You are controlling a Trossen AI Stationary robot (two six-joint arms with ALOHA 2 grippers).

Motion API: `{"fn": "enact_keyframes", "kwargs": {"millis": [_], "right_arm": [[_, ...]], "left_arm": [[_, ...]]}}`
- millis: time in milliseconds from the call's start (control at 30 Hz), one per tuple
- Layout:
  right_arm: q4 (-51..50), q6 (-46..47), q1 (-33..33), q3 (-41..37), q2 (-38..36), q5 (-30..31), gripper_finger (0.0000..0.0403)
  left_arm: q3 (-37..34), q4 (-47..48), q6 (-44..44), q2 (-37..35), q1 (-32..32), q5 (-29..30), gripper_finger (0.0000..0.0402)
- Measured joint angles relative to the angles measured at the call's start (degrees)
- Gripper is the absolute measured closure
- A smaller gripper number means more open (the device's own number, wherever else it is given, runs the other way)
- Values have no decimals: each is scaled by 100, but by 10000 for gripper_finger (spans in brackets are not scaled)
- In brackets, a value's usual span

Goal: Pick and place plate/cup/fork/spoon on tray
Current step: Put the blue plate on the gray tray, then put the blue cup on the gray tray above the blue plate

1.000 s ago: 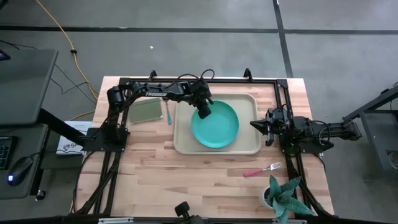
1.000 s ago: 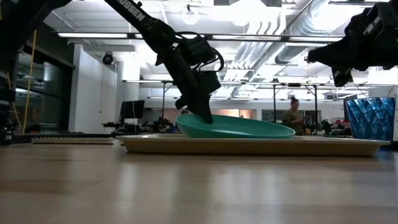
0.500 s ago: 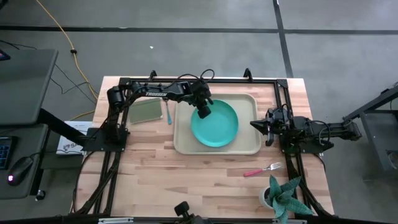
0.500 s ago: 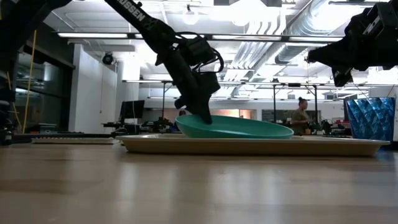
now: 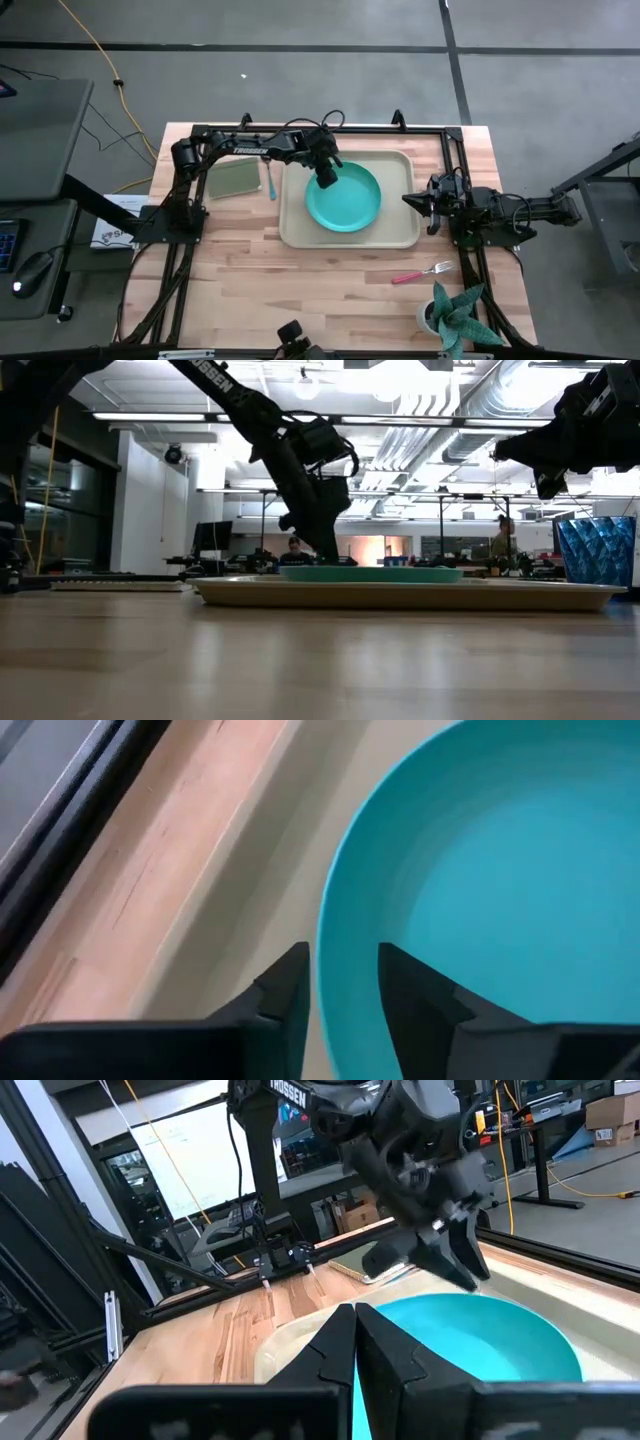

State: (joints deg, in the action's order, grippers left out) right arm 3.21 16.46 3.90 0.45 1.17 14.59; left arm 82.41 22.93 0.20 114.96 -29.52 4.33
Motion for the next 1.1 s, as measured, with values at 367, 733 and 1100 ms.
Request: {"fn": "enact_keyframes", "kwargs": {"millis": [367,733,1100], "right_arm": [[-1,-1,0,0,0,0,401],[1,-1,0,2,0,0,401],[1,-1,0,2,0,0,401]], "left_arm": [[121,77,-469,-1822,-104,-459,255],[-4032,-4557,-559,-4193,450,-1311,261],[-6058,-6417,-551,-5948,1152,-1337,261]]}}
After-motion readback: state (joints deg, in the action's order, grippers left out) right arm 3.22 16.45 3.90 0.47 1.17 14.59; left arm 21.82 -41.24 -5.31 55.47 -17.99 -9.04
